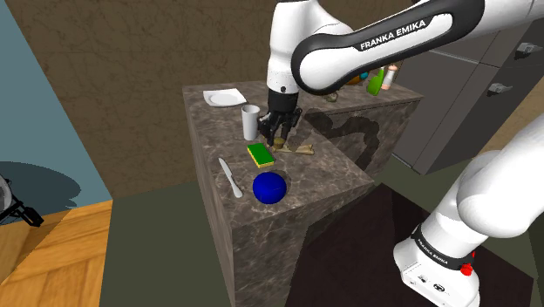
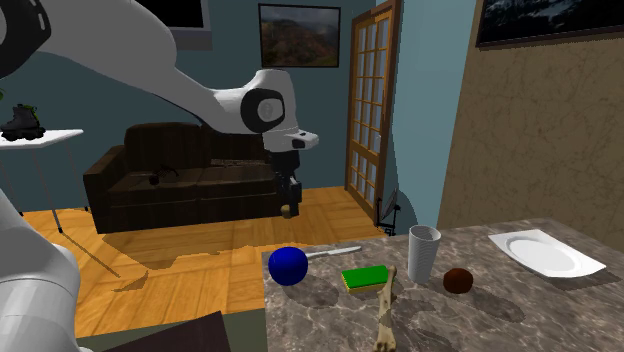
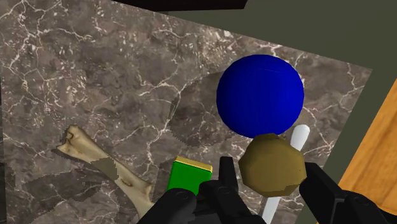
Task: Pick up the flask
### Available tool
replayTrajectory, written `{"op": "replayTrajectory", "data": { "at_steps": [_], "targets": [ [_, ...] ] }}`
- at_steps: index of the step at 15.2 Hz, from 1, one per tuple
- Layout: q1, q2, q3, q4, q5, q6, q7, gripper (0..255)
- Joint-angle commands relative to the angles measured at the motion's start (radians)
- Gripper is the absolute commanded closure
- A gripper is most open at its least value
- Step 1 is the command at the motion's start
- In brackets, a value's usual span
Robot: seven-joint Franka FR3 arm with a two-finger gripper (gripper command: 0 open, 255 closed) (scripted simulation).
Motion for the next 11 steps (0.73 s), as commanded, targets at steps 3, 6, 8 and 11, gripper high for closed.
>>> {"op": "replayTrajectory", "data": {
  "at_steps": [3,6,8,11],
  "targets": [
    [0.000,0.002,0.000,-0.001,0.000,0.001,0.000,255],
    [0.000,0.000,0.000,-0.002,0.001,0.000,-0.001,255],
    [0.001,-0.006,-0.001,0.007,0.003,-0.015,-0.003,255],
    [0.001,-0.020,-0.004,0.035,0.009,-0.056,-0.010,255]
  ]
}}
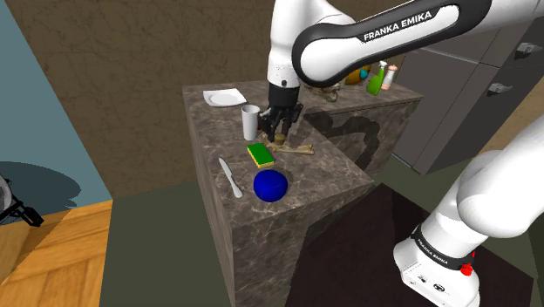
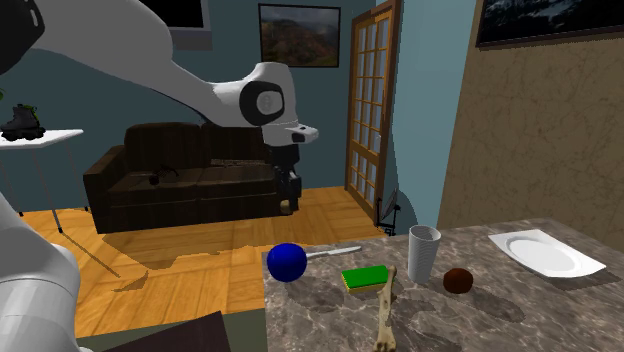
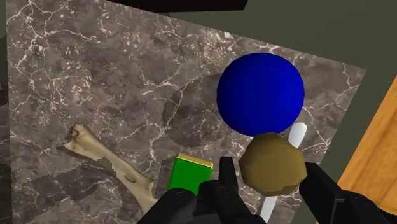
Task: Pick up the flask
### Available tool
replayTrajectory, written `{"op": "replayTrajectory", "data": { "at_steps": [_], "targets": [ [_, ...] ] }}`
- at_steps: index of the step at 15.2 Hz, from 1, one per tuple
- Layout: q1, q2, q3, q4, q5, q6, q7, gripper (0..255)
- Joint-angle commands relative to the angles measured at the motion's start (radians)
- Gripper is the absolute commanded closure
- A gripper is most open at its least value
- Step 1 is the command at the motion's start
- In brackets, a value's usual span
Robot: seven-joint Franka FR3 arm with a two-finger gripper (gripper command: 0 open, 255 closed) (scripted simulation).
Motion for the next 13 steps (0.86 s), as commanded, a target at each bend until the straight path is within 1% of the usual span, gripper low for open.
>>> {"op": "replayTrajectory", "data": {
  "at_steps": [1,11,13],
  "targets": [
    [0.000,-0.010,-0.002,0.020,0.004,-0.029,-0.005,255],
    [-0.001,-0.038,-0.010,0.129,0.015,-0.164,-0.022,255],
    [-0.001,-0.038,-0.011,0.131,0.015,-0.166,-0.022,255]
  ]
}}
